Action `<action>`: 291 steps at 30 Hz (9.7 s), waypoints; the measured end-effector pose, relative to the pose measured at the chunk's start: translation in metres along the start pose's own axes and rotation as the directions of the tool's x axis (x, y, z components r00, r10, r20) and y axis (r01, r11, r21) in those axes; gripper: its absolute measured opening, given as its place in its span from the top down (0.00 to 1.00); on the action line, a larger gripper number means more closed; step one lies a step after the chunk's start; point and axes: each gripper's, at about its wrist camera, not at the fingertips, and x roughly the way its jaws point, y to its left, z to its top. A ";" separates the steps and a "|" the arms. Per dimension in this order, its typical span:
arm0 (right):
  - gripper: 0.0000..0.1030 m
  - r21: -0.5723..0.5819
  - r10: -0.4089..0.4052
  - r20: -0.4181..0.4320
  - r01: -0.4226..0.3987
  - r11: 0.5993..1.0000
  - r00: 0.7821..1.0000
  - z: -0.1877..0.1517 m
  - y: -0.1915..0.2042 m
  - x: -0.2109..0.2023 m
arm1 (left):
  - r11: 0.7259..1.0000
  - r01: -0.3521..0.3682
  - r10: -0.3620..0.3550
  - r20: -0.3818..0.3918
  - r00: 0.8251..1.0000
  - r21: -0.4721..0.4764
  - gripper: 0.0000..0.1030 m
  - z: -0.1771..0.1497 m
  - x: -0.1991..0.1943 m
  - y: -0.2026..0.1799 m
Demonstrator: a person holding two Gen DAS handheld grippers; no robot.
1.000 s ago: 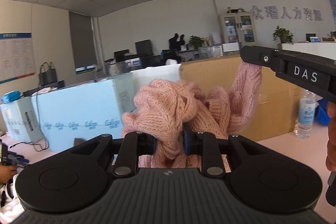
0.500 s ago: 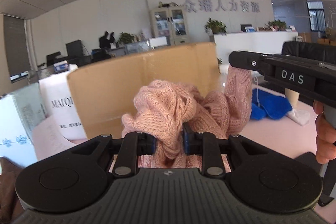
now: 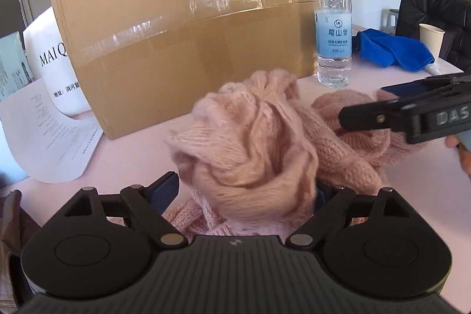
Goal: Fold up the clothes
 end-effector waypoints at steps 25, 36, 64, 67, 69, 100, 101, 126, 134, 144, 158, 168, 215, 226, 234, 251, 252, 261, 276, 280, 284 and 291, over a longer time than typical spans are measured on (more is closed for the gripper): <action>0.34 -0.328 0.079 0.034 -0.063 0.943 0.996 -0.012 0.071 -0.031 | 0.981 -0.090 0.055 0.197 0.979 0.173 0.17 -0.009 -0.033 0.007; 0.89 -0.203 0.035 0.002 -0.034 0.979 0.999 -0.004 0.052 -0.019 | 0.985 -0.146 0.154 0.080 0.985 -0.089 0.78 0.018 0.003 0.038; 0.57 -0.055 -0.169 0.014 0.170 0.984 0.985 0.019 -0.025 -0.004 | 0.941 -0.270 0.277 0.009 0.961 -0.204 0.52 0.063 0.032 0.108; 0.51 -0.056 -0.158 0.073 0.162 0.985 0.985 0.020 -0.021 -0.013 | 0.934 -0.329 0.339 0.062 0.939 -0.139 0.21 0.048 0.025 0.108; 0.50 -0.061 -0.118 0.110 0.125 0.990 0.987 0.026 -0.011 -0.023 | 0.941 -0.299 0.317 0.100 0.943 -0.158 0.20 0.044 0.010 0.121; 0.93 -0.324 -0.073 -0.109 0.034 0.946 0.991 0.036 0.166 0.070 | 0.989 -0.132 0.122 -0.138 0.983 -0.063 0.15 0.019 -0.023 0.143; 0.93 -0.300 -0.060 -0.078 0.034 0.953 0.995 0.044 0.162 0.060 | 0.991 -0.113 0.101 -0.159 0.982 -0.067 0.15 0.015 -0.015 0.141; 0.84 -0.305 -0.017 -0.040 0.004 0.952 0.999 0.040 0.100 -0.052 | 0.992 -0.122 0.107 -0.282 0.953 -0.034 0.92 0.004 0.036 0.096; 0.39 -0.414 0.024 -0.101 -0.064 0.908 0.995 0.022 0.149 -0.003 | 0.984 -0.177 0.173 -0.231 0.958 0.004 0.92 -0.014 0.027 0.088; 0.87 -0.519 -0.113 -0.105 0.043 0.854 0.988 0.003 0.161 0.024 | 0.984 -0.177 0.167 -0.231 0.958 -0.021 0.92 -0.016 0.025 0.093; 0.94 -0.486 -0.126 0.133 0.176 0.856 0.983 0.023 0.188 -0.031 | 0.930 -0.354 0.319 -0.265 0.910 -0.097 0.93 -0.021 0.023 0.137; 0.95 -0.377 -0.025 0.162 0.086 0.922 0.986 0.049 0.161 -0.092 | 0.884 -0.446 0.417 -0.198 0.887 -0.142 0.93 -0.010 -0.016 0.190; 0.04 -0.502 -0.121 -0.084 0.063 0.862 0.989 -0.039 0.132 -0.129 | 0.733 -0.649 0.643 0.104 0.759 0.204 0.13 -0.090 -0.097 0.060; 0.07 -0.251 0.078 -0.211 -0.131 0.959 0.974 0.021 0.149 -0.048 | 0.973 -0.003 0.030 0.111 0.993 -0.232 0.13 -0.055 -0.080 0.145; 0.34 -0.106 0.078 -0.407 -0.132 0.986 0.910 0.035 0.158 0.039 | 0.952 0.074 -0.081 -0.013 0.997 -0.296 0.13 -0.079 -0.053 0.150; 0.95 -0.187 -0.079 -0.170 0.046 0.981 0.982 0.115 0.200 0.120 | 0.921 -0.077 0.131 0.116 0.985 -0.383 0.13 -0.080 -0.079 0.163; 0.95 -0.195 -0.093 -0.142 0.064 0.979 0.985 0.122 0.203 0.125 | 0.916 -0.082 0.135 0.110 0.985 -0.392 0.13 -0.080 -0.078 0.165; 0.94 -0.284 -0.209 -0.360 0.106 0.953 0.909 0.094 0.200 0.221 | 0.903 -0.177 0.177 -0.036 0.984 -0.391 0.13 -0.081 -0.055 0.171; 0.34 -0.911 0.112 -0.137 -0.169 0.377 0.984 0.006 0.219 0.046 | 0.912 -0.190 0.144 -0.150 0.978 -0.363 0.13 -0.088 -0.038 0.169; 0.46 -0.967 0.132 -0.141 -0.165 0.196 0.981 -0.036 0.225 0.007 | 0.911 -0.172 0.122 -0.153 0.981 -0.376 0.13 -0.087 -0.038 0.169; 0.62 -0.972 0.074 -0.197 -0.205 0.119 0.978 -0.060 0.225 0.007 | 0.914 -0.178 0.129 -0.153 0.980 -0.365 0.13 -0.087 -0.037 0.167; 0.63 -0.980 -0.045 -0.197 -0.196 0.020 0.979 -0.095 0.224 0.038 | 0.914 -0.178 0.130 -0.154 0.979 -0.365 0.13 -0.086 -0.036 0.167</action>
